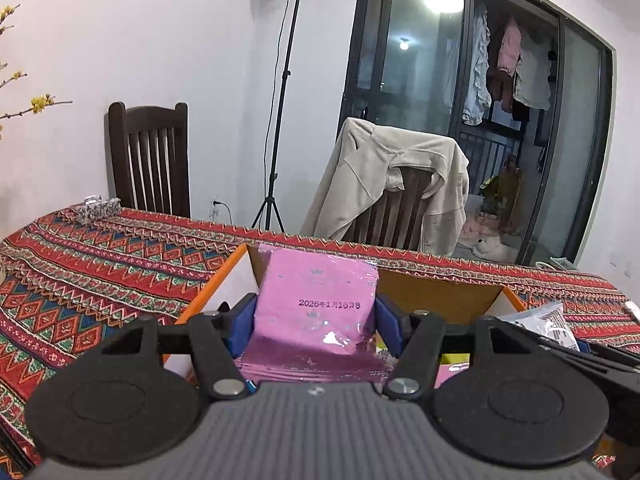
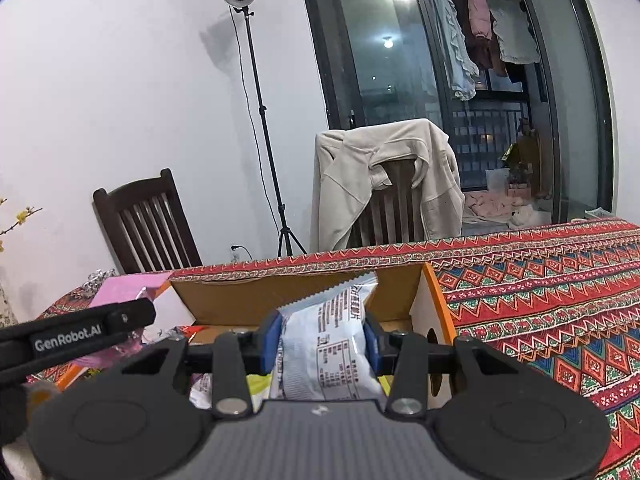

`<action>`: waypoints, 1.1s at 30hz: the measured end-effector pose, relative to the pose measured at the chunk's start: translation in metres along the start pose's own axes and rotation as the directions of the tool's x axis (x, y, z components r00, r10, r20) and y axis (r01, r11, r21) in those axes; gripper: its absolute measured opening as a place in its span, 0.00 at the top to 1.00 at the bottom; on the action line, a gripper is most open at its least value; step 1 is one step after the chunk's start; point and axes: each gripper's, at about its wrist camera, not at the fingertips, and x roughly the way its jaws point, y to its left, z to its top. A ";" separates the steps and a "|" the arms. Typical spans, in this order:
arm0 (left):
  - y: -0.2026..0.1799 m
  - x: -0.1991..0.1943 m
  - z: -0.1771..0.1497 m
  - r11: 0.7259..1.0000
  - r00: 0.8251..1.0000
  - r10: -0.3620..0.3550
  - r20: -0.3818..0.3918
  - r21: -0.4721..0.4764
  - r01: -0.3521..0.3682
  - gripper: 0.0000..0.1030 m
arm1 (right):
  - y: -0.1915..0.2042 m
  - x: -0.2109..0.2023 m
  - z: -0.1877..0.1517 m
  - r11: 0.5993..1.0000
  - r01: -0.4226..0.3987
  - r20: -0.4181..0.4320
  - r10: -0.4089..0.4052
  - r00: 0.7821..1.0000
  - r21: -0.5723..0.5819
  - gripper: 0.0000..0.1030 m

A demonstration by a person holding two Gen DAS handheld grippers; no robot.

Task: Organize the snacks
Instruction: 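Carry both packets over the box and open both grippers to drop them, then move both tools back from the box toward the remaining packets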

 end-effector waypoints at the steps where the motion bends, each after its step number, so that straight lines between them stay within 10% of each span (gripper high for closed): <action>1: 0.001 0.000 0.000 1.000 1.000 0.002 -0.002 -0.002 -0.002 0.39 | 0.000 0.000 -0.001 1.000 0.000 -0.002 0.000 1.000 0.001 0.60; 12: 0.003 -0.003 0.000 1.000 1.000 -0.025 0.018 -0.012 0.025 0.38 | 0.001 0.006 -0.002 1.000 -0.003 -0.021 0.003 1.000 -0.001 0.56; 19: 0.007 -0.012 0.001 0.998 0.996 0.009 0.084 -0.062 -0.004 0.00 | -0.004 0.009 -0.003 1.000 0.022 -0.026 -0.021 0.999 0.016 0.00; 33: 0.012 -0.014 0.009 0.993 0.995 0.069 0.069 -0.096 -0.062 0.00 | 0.000 0.003 -0.001 0.999 0.045 -0.034 -0.045 0.998 -0.003 0.00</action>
